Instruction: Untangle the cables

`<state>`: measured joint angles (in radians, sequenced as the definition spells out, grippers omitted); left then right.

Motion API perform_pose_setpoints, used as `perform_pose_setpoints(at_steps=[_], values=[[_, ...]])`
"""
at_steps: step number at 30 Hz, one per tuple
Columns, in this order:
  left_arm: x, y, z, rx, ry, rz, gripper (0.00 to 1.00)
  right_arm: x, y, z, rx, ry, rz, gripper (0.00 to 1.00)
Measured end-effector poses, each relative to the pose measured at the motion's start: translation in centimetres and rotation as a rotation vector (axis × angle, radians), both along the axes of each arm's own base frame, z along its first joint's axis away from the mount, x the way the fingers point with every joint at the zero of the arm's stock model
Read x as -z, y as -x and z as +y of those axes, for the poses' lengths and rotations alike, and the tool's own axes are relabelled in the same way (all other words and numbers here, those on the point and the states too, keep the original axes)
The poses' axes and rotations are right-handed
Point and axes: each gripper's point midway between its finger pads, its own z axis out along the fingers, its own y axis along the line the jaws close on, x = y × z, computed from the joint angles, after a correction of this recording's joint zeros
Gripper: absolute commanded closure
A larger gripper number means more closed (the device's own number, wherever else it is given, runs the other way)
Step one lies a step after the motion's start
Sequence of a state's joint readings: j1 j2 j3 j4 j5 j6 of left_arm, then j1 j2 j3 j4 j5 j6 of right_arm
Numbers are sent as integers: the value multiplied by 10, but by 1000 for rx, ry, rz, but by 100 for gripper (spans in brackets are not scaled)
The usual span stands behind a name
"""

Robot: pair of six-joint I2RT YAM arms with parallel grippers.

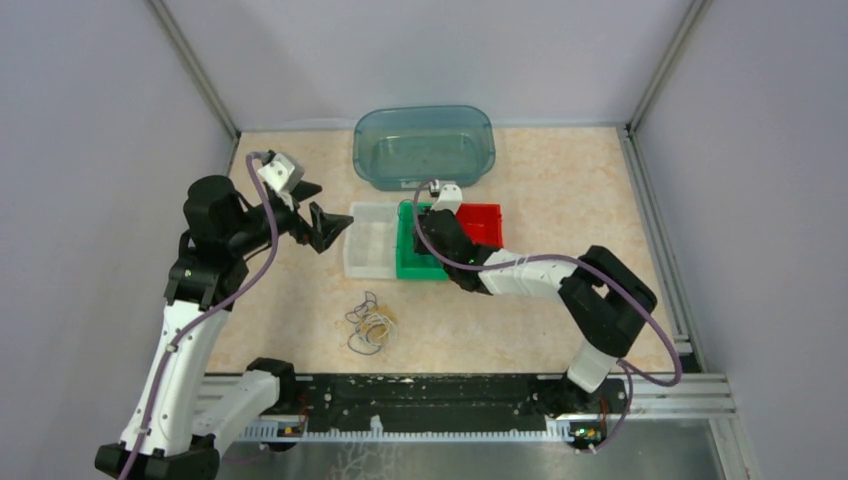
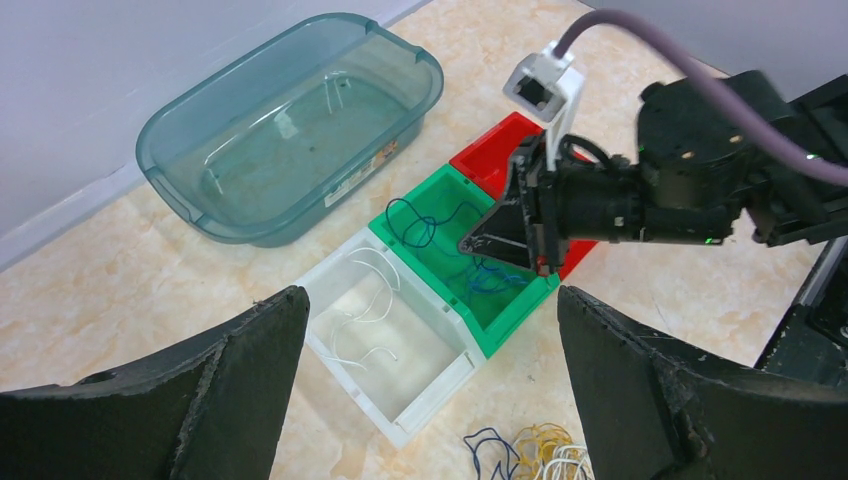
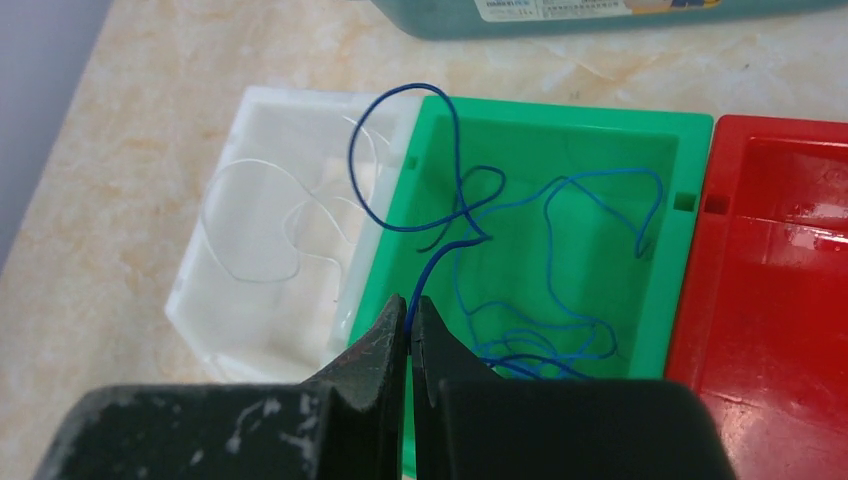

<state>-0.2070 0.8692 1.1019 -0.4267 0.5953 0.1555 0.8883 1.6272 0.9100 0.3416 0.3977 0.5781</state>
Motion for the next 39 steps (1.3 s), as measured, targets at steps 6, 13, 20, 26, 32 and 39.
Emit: perform_pose_setpoints(at_steps=[6, 13, 20, 26, 32, 39], values=[[-2, 1, 0, 2, -3, -11, 1, 38, -3, 3, 19, 78, 87, 100], [-3, 3, 0, 6, -4, -19, 0, 56, -7, 4, 35, 133, 134, 74], [-3, 3, 0, 10, -7, -22, 1, 32, -18, 15, 15, 130, 83, 52], [-4, 4, 0, 16, -9, -15, 1, 0, -20, 10, -1, 130, 42, 49], [-3, 5, -1, 19, -13, -7, 1, -54, -8, 10, -91, 74, -42, 43], [6, 2, 0, 24, -37, 9, 1, -71, 92, 38, -556, 21, -190, 46]])
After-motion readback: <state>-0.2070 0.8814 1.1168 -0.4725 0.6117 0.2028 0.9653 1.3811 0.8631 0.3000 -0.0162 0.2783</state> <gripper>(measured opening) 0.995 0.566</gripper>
